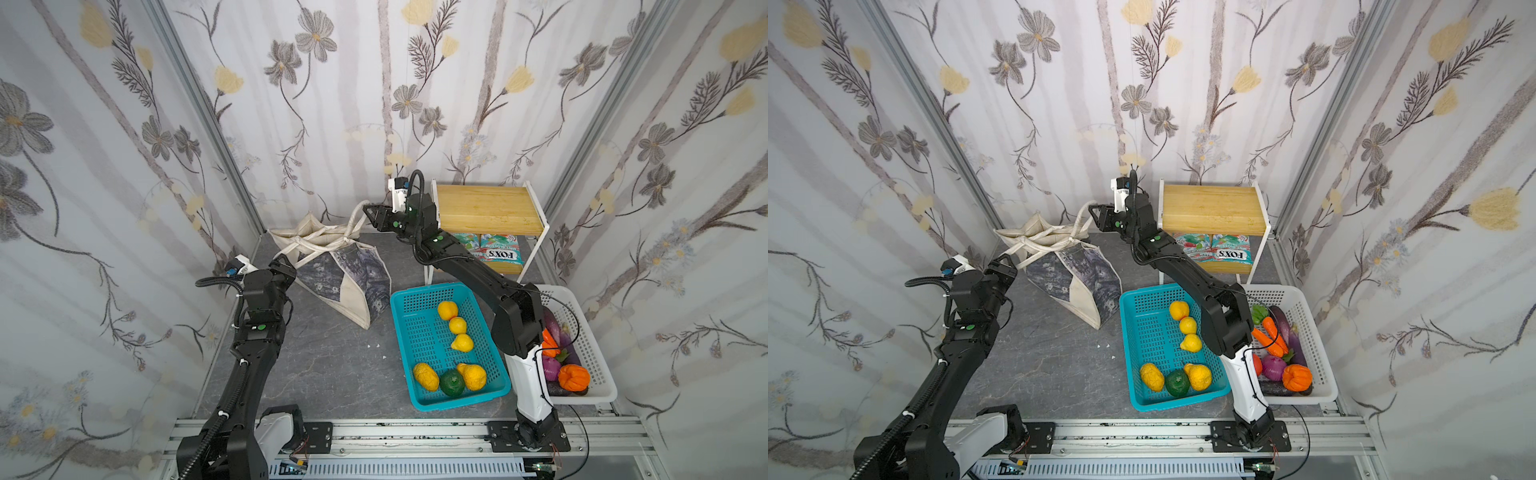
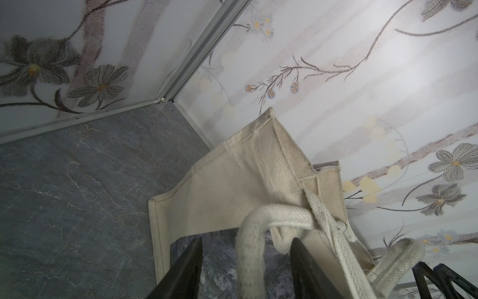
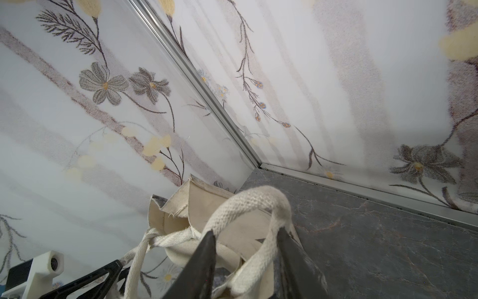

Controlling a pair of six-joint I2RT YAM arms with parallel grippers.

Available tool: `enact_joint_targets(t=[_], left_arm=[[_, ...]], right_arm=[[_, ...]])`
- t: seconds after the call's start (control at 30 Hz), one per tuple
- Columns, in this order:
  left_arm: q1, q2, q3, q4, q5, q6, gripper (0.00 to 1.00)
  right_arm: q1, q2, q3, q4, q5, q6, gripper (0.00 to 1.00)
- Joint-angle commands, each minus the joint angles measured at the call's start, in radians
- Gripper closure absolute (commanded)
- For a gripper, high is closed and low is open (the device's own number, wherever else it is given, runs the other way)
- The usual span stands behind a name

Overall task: Place the food into the grocery bag and tie it
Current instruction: 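Open both grippers and release the knotted handles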

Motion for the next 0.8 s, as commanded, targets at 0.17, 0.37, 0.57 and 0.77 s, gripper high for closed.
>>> enact_joint_targets(t=[0.17,0.37,0.57,0.77], left_arm=[[0.002,-0.061,0.035,0.006,-0.064,0.048,0.0],[0.032,-0.108,0.096,-0.098,-0.082,0.127,0.0],[0.046,-0.225,0.08,-0.198,-0.032,0.228,0.0],[0.062,-0.402,-0.024,-0.265,0.002,0.277,0.0]], right_arm=[[0.033,-0.086,-0.047,0.05,0.069,-0.098,0.48],[0.069,-0.165,-0.07,0.017,0.095,-0.196,0.08],[0.141,-0.351,-0.22,-0.008,0.216,-0.38,0.0],[0.164,-0.659,-0.589,0.069,0.312,-0.453,0.0]])
